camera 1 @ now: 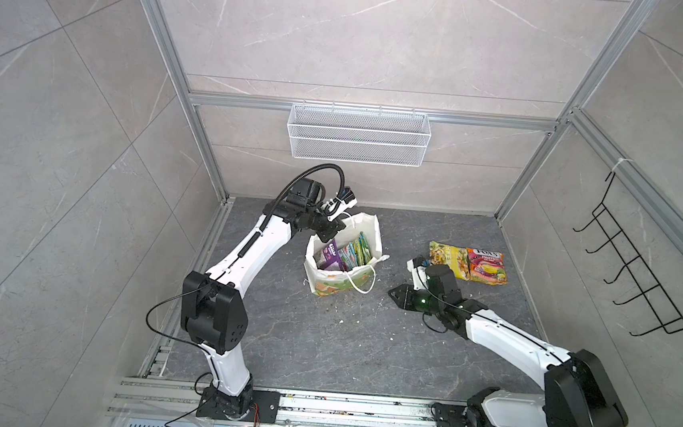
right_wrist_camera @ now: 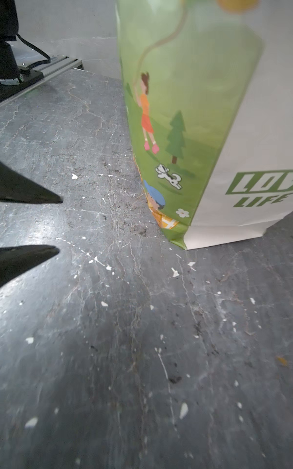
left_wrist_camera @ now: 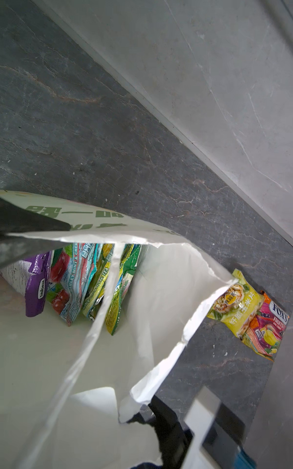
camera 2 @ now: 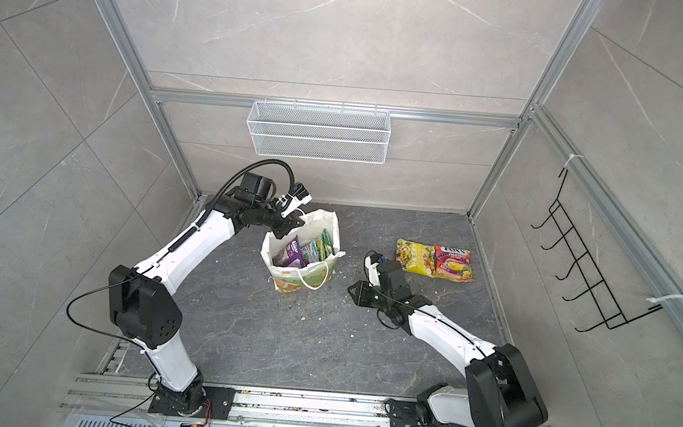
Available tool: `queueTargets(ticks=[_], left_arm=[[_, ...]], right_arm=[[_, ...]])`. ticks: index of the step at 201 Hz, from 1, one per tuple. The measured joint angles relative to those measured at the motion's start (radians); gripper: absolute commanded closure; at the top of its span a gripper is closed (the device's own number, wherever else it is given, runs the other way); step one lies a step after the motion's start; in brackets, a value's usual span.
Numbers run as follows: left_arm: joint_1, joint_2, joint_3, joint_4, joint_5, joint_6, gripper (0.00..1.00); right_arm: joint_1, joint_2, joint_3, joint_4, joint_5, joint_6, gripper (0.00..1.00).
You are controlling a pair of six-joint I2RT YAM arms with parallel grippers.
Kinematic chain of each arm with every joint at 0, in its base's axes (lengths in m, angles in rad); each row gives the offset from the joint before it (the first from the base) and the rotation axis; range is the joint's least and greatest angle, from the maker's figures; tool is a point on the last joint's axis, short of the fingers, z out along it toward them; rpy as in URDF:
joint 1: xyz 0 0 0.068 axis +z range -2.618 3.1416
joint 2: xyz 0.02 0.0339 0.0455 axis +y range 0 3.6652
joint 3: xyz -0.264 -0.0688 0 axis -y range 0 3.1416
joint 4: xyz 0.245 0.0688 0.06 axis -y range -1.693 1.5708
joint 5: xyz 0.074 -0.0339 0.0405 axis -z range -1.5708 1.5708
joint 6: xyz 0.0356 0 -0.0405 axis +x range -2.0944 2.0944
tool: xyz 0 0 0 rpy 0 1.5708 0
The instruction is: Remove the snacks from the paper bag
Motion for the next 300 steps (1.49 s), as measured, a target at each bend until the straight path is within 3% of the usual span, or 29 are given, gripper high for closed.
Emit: queueTargets(ticks=[67, 146, 228, 260, 300], left_arm=[[-0.119, -0.114, -0.115, 0.055, -0.093, -0.018, 1.00], [-0.135, -0.237, -0.263, 0.164, -0.145, -0.033, 1.00], [-0.124, -0.215, -0.304, 0.256, -0.231, -0.004, 1.00], [-0.125, -0.201, -0.321, 0.295, -0.241, -0.002, 1.00], [-0.129, -0.220, -0.387, 0.339, -0.235, -0.006, 1.00]], right_arm=[[0.122, 0.220, -0.008, 0.235, 0.087, 0.271, 0.72], [0.165, 0.453, -0.010, 0.565, 0.190, 0.565, 0.72], [0.166, 0.827, 0.357, 0.795, 0.272, 0.637, 0.74], [0.165, 0.792, 0.299, 0.806, 0.297, 0.631, 0.69], [0.146, 0.558, 0.073, 0.748, 0.348, 0.566, 0.64]])
